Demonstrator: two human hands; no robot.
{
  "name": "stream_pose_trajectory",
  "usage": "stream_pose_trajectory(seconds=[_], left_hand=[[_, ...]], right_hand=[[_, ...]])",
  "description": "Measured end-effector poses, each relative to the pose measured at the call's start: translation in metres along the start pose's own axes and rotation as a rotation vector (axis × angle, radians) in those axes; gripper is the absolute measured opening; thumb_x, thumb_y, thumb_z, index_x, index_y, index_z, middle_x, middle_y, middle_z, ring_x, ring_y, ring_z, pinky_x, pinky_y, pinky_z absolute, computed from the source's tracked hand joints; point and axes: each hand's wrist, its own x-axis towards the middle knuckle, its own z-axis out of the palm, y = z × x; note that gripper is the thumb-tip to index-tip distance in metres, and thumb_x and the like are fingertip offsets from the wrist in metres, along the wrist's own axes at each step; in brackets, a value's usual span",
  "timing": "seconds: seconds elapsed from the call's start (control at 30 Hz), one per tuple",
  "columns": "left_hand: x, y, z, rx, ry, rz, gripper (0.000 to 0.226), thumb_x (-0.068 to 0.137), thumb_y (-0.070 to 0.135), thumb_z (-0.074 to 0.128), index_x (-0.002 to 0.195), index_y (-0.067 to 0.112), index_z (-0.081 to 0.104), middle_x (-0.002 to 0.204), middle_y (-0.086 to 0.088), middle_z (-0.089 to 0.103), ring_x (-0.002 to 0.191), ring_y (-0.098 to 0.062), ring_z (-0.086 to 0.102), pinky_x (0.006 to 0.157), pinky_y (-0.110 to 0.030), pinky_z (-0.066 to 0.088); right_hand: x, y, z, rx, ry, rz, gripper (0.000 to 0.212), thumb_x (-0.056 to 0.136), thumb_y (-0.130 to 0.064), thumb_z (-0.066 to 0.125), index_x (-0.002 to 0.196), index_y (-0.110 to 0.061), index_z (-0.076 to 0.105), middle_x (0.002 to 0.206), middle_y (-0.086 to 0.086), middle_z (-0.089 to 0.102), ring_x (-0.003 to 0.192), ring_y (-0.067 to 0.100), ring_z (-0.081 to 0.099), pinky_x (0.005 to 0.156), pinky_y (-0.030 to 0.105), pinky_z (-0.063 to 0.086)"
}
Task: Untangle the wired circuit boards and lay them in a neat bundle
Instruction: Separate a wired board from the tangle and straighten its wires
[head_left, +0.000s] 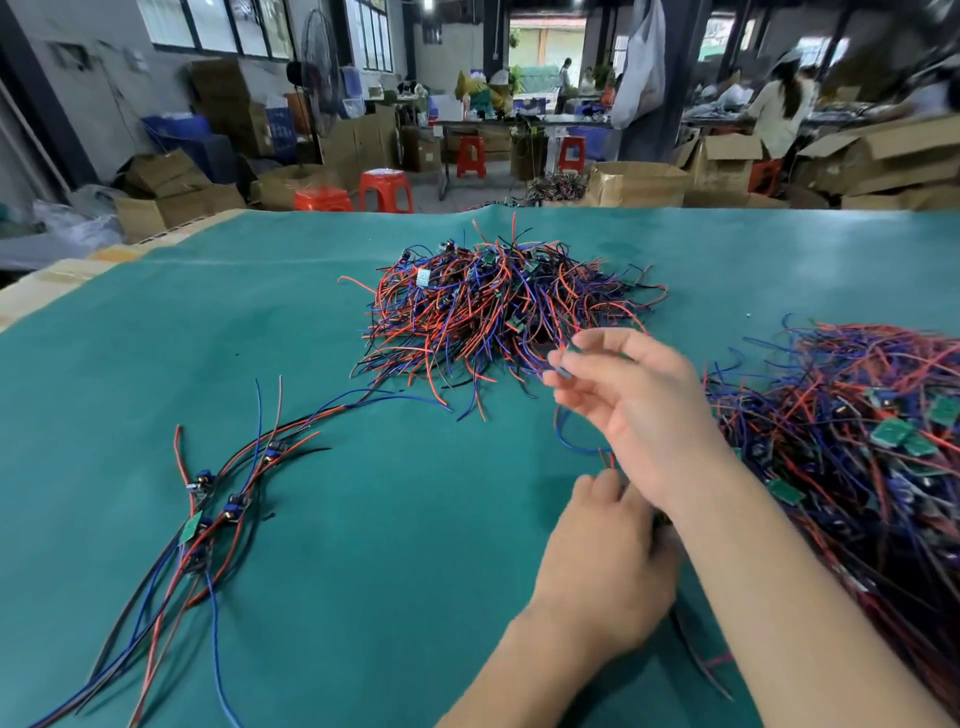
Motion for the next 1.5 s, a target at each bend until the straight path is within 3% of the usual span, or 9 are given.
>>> stream_pose_trajectory(seconds=[0.1, 0.17, 0.27, 0.33, 0.5, 0.83, 1.13, 1.37, 1.5], left_hand=[[0.010, -0.033, -0.021, -0.373, 0.222, -0.320, 0.016, 0.091, 0.000, 0.050, 0.087, 0.010, 0.063, 0.082, -0.006, 0.066, 0.070, -0.019, 0.056, 0.068, -0.031, 0.047], [0.009, -0.054, -0.035, -0.887, 0.297, -0.541, 0.021, 0.097, -0.004, 0.043, 0.094, 0.001, 0.063, 0.083, -0.015, 0.069, 0.066, -0.021, 0.064, 0.063, -0.028, 0.053], [0.009, -0.065, -0.042, -1.262, 0.252, -0.550, 0.021, 0.102, 0.003, 0.045, 0.107, -0.006, 0.063, 0.099, -0.022, 0.071, 0.083, -0.024, 0.070, 0.076, -0.032, 0.059], [0.008, -0.064, -0.040, -1.283, 0.193, -0.510, 0.023, 0.102, 0.006, 0.047, 0.106, -0.005, 0.067, 0.103, -0.021, 0.073, 0.087, -0.023, 0.070, 0.082, -0.034, 0.059], [0.004, -0.067, -0.050, -1.271, 0.060, -0.537, 0.029, 0.102, 0.019, 0.052, 0.097, -0.005, 0.066, 0.083, -0.019, 0.070, 0.077, -0.026, 0.065, 0.067, -0.024, 0.055], [0.004, -0.068, -0.047, -1.253, 0.167, -0.510, 0.011, 0.089, -0.005, 0.065, 0.101, -0.006, 0.065, 0.089, -0.020, 0.069, 0.086, -0.031, 0.066, 0.069, -0.025, 0.054], [0.004, -0.073, -0.053, -1.277, 0.170, -0.518, 0.008, 0.095, 0.004, 0.061, 0.087, 0.006, 0.061, 0.082, -0.013, 0.066, 0.072, -0.023, 0.064, 0.062, -0.024, 0.053], [0.002, -0.075, -0.050, -1.142, 0.132, -0.456, 0.021, 0.084, -0.006, 0.071, 0.101, 0.005, 0.068, 0.081, -0.009, 0.073, 0.084, -0.026, 0.071, 0.067, -0.024, 0.054], [0.003, -0.075, -0.051, -1.166, 0.099, -0.475, 0.018, 0.086, -0.007, 0.068, 0.102, 0.001, 0.069, 0.082, -0.014, 0.073, 0.075, -0.019, 0.069, 0.066, -0.024, 0.055]], right_hand=[[-0.020, 0.016, -0.015, 0.082, -0.037, 0.043, 0.032, 0.084, 0.015, 0.064, 0.106, -0.008, 0.058, 0.089, 0.012, 0.076, 0.075, 0.023, 0.073, 0.063, 0.026, 0.058], [-0.026, 0.035, -0.021, 0.032, -0.033, 0.057, 0.036, 0.084, 0.017, 0.062, 0.110, -0.008, 0.060, 0.088, 0.008, 0.076, 0.080, 0.020, 0.071, 0.067, 0.025, 0.056], [-0.029, 0.056, -0.022, -0.124, -0.055, 0.054, 0.042, 0.081, 0.021, 0.062, 0.110, -0.010, 0.067, 0.090, 0.009, 0.076, 0.082, 0.017, 0.069, 0.074, 0.024, 0.053], [-0.029, 0.061, -0.023, -0.215, -0.054, 0.024, 0.044, 0.079, 0.020, 0.062, 0.107, -0.013, 0.071, 0.094, 0.008, 0.079, 0.082, 0.013, 0.072, 0.073, 0.020, 0.053], [-0.025, 0.063, -0.027, -0.261, -0.020, 0.022, 0.027, 0.078, 0.007, 0.061, 0.082, -0.013, 0.078, 0.076, 0.001, 0.076, 0.061, 0.008, 0.063, 0.054, 0.016, 0.046], [-0.020, 0.068, -0.032, -0.188, -0.005, 0.054, 0.014, 0.087, 0.002, 0.073, 0.080, -0.009, 0.079, 0.084, 0.015, 0.076, 0.076, 0.027, 0.066, 0.078, 0.045, 0.052], [-0.020, 0.071, -0.038, -0.281, -0.051, -0.001, 0.003, 0.088, -0.005, 0.075, 0.086, -0.007, 0.076, 0.083, 0.005, 0.077, 0.070, 0.014, 0.070, 0.061, 0.020, 0.051], [-0.020, 0.073, -0.035, -0.234, 0.064, 0.033, 0.024, 0.087, 0.003, 0.074, 0.108, -0.008, 0.069, 0.084, 0.010, 0.079, 0.070, 0.021, 0.073, 0.079, 0.042, 0.059], [-0.020, 0.073, -0.036, -0.319, 0.096, -0.018, 0.022, 0.086, 0.003, 0.075, 0.100, -0.013, 0.072, 0.085, 0.006, 0.080, 0.076, 0.019, 0.074, 0.081, 0.033, 0.059]])
